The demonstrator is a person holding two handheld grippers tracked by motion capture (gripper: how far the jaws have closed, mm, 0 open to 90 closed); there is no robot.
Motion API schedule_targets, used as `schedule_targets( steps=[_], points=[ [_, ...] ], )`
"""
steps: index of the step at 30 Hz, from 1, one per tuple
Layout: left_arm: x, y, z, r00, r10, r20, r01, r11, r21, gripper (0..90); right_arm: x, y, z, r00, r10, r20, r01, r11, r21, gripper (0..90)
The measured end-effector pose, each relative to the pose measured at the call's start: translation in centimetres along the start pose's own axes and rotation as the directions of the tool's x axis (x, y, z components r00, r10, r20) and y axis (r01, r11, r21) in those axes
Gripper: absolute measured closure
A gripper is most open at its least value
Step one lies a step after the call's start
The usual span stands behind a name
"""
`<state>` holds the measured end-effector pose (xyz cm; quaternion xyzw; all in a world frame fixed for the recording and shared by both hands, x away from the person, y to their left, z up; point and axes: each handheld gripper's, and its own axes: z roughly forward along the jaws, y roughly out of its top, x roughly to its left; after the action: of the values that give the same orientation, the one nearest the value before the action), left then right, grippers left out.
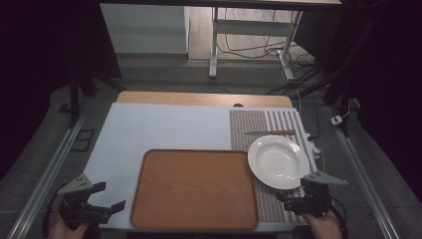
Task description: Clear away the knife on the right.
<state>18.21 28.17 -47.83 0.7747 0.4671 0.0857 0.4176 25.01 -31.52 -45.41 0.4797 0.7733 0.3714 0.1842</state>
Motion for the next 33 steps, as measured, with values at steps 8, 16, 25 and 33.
schedule_targets(
  steps=[8, 16, 25, 33],
  points=[
    [-0.17, 0.20, 0.51, 0.9997, 0.022, 0.001, -0.022, 0.9988, 0.042, 0.3, 0.20, 0.01, 0.09, 0.9998, -0.018, -0.003, 0.018, 1.000, 0.019, 0.0],
    [-0.15, 0.32, 0.68, 0.9998, 0.017, 0.007, -0.018, 0.9982, 0.058, 0.8, 0.47, 0.09, 0.46, 0.9985, -0.051, -0.017, 0.052, 0.997, 0.061, 0.0],
    [-0.10, 0.30, 0.74, 0.9999, 0.011, 0.013, -0.011, 0.9973, 0.072, 0.6, 0.47, 0.13, 0.60, 0.9983, -0.046, -0.037, 0.048, 0.996, 0.077, 0.0],
    [-0.16, 0.29, 0.73, 0.9999, 0.012, 0.007, -0.013, 0.9973, 0.072, 0.2, 0.91, 0.51, 0.58, 0.9976, -0.056, -0.041, 0.058, 0.997, 0.041, 0.0]
  ],
)
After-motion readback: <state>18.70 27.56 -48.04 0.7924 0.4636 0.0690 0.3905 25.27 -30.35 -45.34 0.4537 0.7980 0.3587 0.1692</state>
